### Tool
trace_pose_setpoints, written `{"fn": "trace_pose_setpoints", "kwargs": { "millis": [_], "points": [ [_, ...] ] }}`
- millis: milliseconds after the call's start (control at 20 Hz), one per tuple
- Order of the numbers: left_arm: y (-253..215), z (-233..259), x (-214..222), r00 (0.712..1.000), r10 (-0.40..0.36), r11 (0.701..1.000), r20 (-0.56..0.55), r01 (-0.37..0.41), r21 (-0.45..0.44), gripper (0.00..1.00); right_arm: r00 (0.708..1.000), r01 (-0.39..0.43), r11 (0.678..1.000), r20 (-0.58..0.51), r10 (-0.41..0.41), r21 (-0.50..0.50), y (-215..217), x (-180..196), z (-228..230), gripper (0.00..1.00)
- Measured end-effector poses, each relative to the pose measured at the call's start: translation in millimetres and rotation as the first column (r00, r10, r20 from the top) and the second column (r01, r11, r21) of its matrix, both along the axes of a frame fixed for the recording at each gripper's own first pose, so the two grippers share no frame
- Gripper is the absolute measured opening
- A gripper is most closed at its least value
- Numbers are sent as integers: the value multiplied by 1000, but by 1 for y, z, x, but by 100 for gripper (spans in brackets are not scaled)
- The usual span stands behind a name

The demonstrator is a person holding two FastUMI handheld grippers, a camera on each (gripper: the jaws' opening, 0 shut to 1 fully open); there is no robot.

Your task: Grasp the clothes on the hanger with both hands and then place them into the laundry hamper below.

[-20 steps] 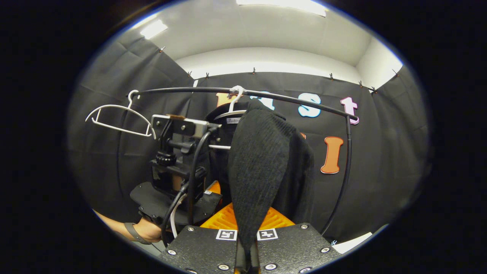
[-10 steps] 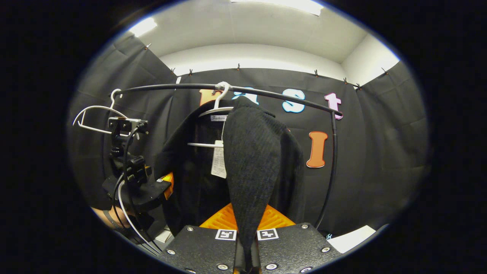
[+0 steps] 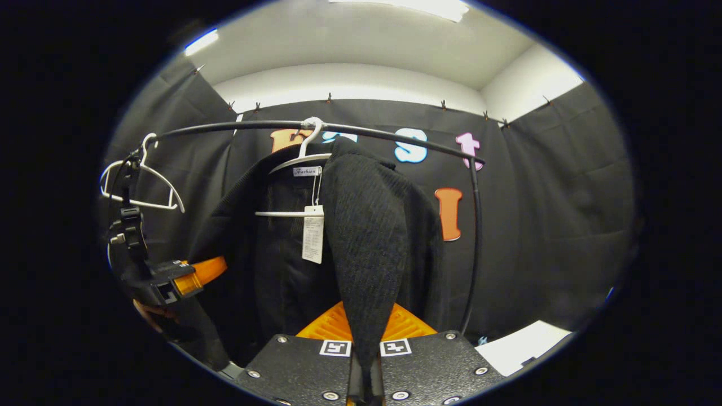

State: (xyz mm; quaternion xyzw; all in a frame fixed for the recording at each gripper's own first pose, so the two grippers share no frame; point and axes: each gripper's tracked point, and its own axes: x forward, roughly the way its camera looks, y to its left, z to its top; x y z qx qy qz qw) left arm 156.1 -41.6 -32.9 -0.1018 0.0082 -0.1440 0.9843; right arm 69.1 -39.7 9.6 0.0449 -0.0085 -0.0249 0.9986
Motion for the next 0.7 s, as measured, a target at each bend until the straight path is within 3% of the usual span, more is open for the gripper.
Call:
{"fn": "trace_pose_setpoints", "kwargs": {
  "millis": [100, 200, 350, 500, 700],
  "points": [
    [-13, 1, -9, 998, -56, 996, -32, 54, -67, 17, 1000, -20, 999, 1, 20, 28, -1, 1, -2, 4],
    [-15, 1, -10, 997, -67, 995, -41, 64, -72, 17, 1000, -19, 1000, 24, 19, -6, -6, 4, 1, 3],
    [-24, 9, -22, 999, -40, 998, -23, 39, -42, 11, 996, -73, 996, 56, 76, -47, -3, 1, 23, 2],
    [-4, 14, -29, 994, 105, 993, -10, -105, 55, 11, 994, -51, 995, 92, 59, -89, -18, -8, 46, 2],
    [-15, 32, -31, 997, 77, 997, 9, -77, 3, 11, 981, 27, 995, 193, -7, -98, -53, -17, 99, 0]
  ]
}}
